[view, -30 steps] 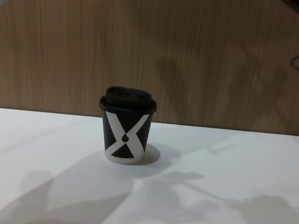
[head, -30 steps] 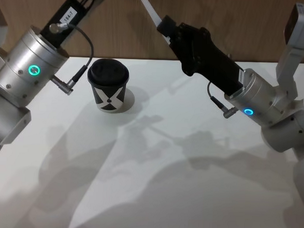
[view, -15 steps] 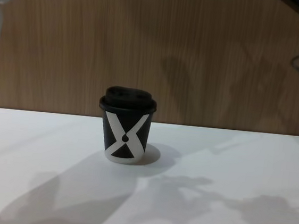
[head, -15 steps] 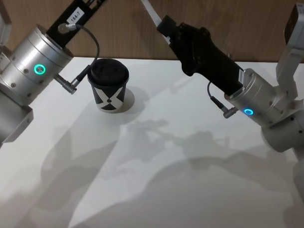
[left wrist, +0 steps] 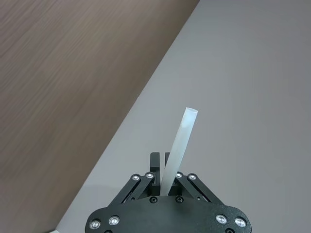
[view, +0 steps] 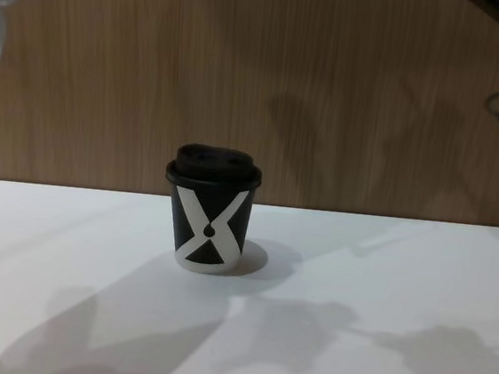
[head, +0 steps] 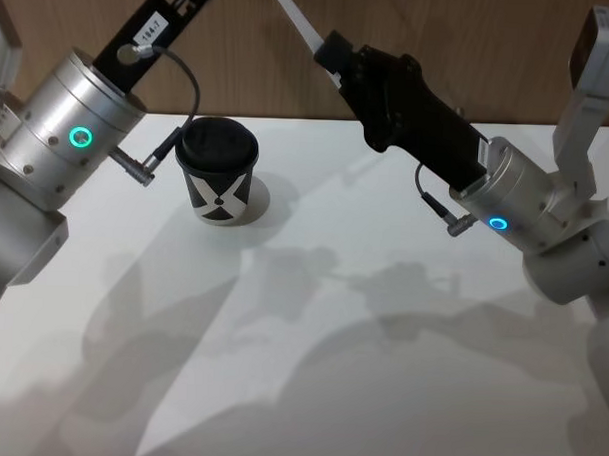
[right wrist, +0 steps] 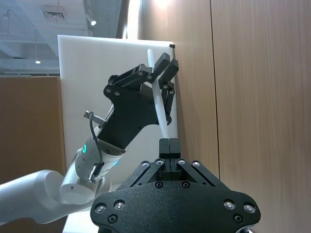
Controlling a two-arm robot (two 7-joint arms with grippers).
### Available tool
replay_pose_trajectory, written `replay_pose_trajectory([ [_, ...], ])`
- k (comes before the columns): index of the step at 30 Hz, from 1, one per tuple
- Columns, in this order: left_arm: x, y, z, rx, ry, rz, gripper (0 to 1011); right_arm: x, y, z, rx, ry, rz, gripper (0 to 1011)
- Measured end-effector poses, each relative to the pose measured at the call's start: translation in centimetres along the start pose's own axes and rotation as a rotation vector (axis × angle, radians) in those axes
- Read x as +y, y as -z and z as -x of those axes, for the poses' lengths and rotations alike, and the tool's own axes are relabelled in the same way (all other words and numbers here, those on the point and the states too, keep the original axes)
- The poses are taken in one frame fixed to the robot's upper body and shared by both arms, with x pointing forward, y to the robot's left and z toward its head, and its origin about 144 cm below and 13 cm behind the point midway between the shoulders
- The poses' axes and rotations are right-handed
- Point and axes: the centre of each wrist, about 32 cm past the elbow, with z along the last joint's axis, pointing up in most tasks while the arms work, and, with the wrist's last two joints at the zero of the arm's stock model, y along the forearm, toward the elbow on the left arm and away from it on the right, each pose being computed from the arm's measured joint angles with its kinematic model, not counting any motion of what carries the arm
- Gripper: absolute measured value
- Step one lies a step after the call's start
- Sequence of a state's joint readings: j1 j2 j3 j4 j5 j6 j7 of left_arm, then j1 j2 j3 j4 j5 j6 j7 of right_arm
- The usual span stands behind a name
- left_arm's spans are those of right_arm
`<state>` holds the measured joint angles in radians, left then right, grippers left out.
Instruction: Pick up the straw with one hand, pass it to the other hand, and insert it into the cup.
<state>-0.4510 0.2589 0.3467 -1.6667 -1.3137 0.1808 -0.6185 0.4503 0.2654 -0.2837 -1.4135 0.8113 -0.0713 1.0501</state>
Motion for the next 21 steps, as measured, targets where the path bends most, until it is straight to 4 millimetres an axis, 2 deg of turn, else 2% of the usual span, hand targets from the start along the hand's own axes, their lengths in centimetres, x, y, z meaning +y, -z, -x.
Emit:
replay_pose_trajectory([
  [16, 0.3, -0.01, 0.05, -0.004, -0.02, 0.015, 2, 0.0, 0.0, 0.0, 0.0, 0.0, 0.0, 0],
  [21, 0.4, -0.1, 0.07, -0.008, -0.025, 0.023, 2, -0.03, -0.01, -0.01, 0.0, 0.001, 0.0, 93],
])
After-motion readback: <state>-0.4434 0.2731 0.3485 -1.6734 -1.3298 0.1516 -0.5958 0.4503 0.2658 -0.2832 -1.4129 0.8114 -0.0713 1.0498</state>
